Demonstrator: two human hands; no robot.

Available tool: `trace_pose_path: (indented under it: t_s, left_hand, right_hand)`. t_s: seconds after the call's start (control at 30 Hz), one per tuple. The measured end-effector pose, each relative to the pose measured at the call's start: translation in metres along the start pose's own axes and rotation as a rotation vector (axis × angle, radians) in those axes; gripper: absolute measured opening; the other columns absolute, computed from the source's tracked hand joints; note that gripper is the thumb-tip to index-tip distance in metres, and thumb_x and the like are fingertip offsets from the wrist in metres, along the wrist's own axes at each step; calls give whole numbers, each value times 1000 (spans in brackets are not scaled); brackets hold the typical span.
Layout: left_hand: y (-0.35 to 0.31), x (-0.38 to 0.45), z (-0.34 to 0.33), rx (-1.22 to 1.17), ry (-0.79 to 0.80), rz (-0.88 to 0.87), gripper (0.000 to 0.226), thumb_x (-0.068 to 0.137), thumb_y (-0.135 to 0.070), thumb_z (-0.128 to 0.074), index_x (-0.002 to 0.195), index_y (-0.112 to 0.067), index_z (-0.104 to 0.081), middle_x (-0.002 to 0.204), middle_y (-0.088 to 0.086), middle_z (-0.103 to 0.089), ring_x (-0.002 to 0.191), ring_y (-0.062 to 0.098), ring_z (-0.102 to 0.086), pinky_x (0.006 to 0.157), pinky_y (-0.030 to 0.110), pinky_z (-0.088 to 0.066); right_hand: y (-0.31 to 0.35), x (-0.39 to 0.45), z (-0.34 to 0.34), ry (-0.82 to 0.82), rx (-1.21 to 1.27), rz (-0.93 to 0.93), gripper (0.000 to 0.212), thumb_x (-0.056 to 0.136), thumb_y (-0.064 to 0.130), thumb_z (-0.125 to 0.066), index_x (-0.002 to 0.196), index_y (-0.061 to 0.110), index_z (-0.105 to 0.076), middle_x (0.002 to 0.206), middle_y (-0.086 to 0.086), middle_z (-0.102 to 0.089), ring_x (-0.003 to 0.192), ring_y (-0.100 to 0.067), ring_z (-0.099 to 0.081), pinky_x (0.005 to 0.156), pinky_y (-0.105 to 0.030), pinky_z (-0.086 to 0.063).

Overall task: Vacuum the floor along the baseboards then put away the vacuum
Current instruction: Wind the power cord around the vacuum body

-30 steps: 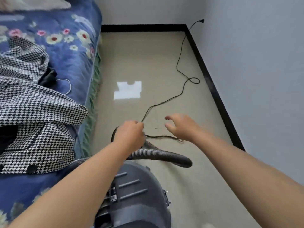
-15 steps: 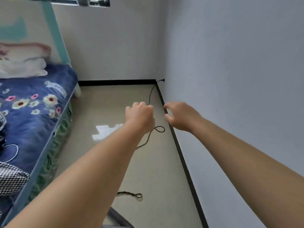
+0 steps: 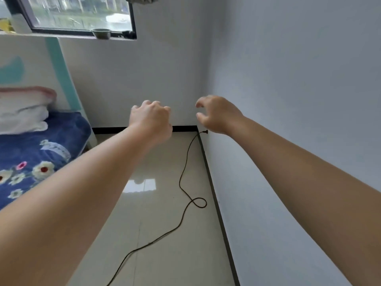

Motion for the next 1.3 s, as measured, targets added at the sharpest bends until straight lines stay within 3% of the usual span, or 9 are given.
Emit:
trace_pose_path:
  t_s: [0.3,0.7,1.0,1.13,1.3]
  left_hand:
    - [-17,223,-94,-23,130,66,37,93,-22,-41,128,-16,-49,130,7,-46,126,26,-34,97,36,-32]
    - [51,515,-202,5,209,104,28,93,-21,-40,118,-12,-49,120,8,-47,119,26,-36,89,33,-32]
    - [64,779,-321,61,236,-186,30,93,-23,-41,121,-12,-46,128,7,-44,122,26,-34,94,33,-31]
    - [19,860,-391,50,282,-368,32,93,-24,-41,123,-12,-44,130,6,-41,124,25,-33,95,32,-30]
    - [-46,933,-473,65,295,-623,39,95,-23,-40,132,-13,-38,139,7,-33,131,24,-25,107,35,-22]
  right_hand:
    - [-120,212,-56,98,-28,1,40,96,23,-41,135,13,-43,137,-6,-44,123,-24,-43,94,-34,-38]
    - [-204,525,-155,196,-23,16,40,96,23,-40,135,14,-42,135,-7,-44,122,-25,-43,88,-32,-37]
    - [-312,743,-251,177,71,-294,37,96,21,-40,130,9,-45,131,-9,-47,117,-29,-46,88,-33,-39]
    - [-398,775,-301,169,127,-475,34,95,19,-42,125,5,-49,126,-11,-51,114,-29,-48,89,-35,-43]
    - [-520,786,-372,181,204,-798,38,95,19,-42,131,9,-46,132,-10,-48,120,-28,-45,90,-33,-40]
Point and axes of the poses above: each hand's wrist, its own x-axis towards the middle knuckle, its own z-axis out of the back of the hand, y = z × x, the point moved 9 cm from there along x, towards the middle knuckle
